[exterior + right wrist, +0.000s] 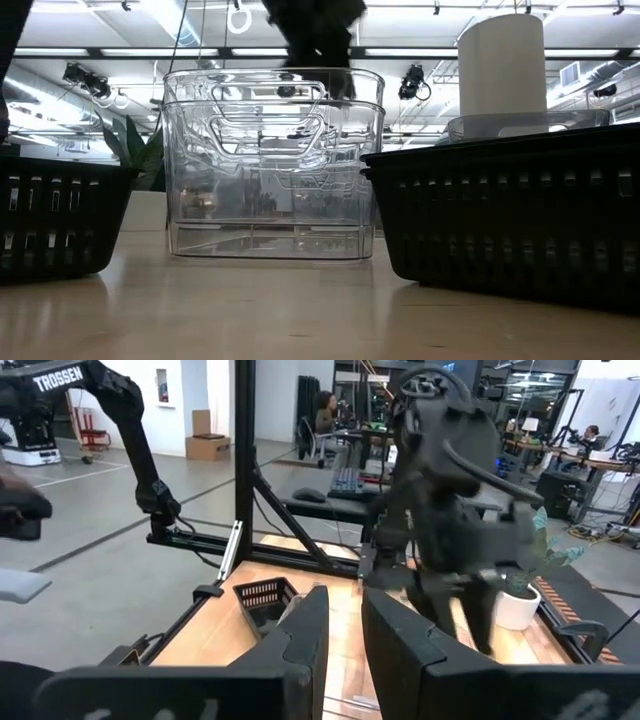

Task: Stack baskets by color
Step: Stack the top transparent bin on top of the bottom transparent bin

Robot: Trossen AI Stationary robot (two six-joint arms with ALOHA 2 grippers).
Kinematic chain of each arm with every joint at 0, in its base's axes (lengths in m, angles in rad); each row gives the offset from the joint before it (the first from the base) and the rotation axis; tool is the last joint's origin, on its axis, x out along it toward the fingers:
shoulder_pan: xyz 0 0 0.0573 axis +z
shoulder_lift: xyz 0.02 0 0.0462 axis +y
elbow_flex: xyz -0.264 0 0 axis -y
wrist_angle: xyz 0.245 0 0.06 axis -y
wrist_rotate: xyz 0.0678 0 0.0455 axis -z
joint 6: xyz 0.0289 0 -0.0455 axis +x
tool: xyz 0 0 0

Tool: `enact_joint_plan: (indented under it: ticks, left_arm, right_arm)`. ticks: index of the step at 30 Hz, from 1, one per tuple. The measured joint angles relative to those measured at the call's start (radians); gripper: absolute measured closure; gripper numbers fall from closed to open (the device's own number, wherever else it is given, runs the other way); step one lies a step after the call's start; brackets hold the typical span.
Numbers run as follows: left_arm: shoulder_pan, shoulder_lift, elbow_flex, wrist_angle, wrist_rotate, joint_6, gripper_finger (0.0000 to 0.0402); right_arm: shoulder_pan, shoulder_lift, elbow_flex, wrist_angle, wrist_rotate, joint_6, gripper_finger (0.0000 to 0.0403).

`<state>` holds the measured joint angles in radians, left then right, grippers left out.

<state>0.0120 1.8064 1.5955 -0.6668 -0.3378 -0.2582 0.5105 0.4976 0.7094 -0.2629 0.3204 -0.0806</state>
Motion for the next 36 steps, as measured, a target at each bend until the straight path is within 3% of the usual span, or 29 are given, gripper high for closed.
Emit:
enact_joint_plan:
  ticks: [5,10,14,22,30,36]
  left_arm:
    - [0.067,0.059,0.0,0.124,0.001,0.048,0.0232]
    - [0.095,0.086,0.001,0.208,-0.001,0.19,0.0229]
    - [0.103,0.095,0.001,0.201,0.002,0.126,0.0234]
    - [0.154,0.096,0.03,0.169,0.179,0.091,0.0254]
    - [0.168,0.112,0.074,0.169,0.222,0.086,0.026]
    - [0.155,0.208,0.146,0.177,0.231,0.115,0.026]
  right_arm:
    - [0.0,0.0,0.0,-0.008,0.0,-0.001,0.0332]
    - [0.0,0.0,0.0,-0.019,0.0,0.006,0.0332]
    - [0.0,0.0,0.0,-0.028,0.0,0.01,0.0332]
    - [0.0,0.011,0.0,-0.016,0.0,0.017,0.0332]
    - [0.0,0.013,0.0,0.0,0.0,-0.045,0.0332]
    - [-0.002,0.013,0.0,0.016,0.001,-0.068,0.0332]
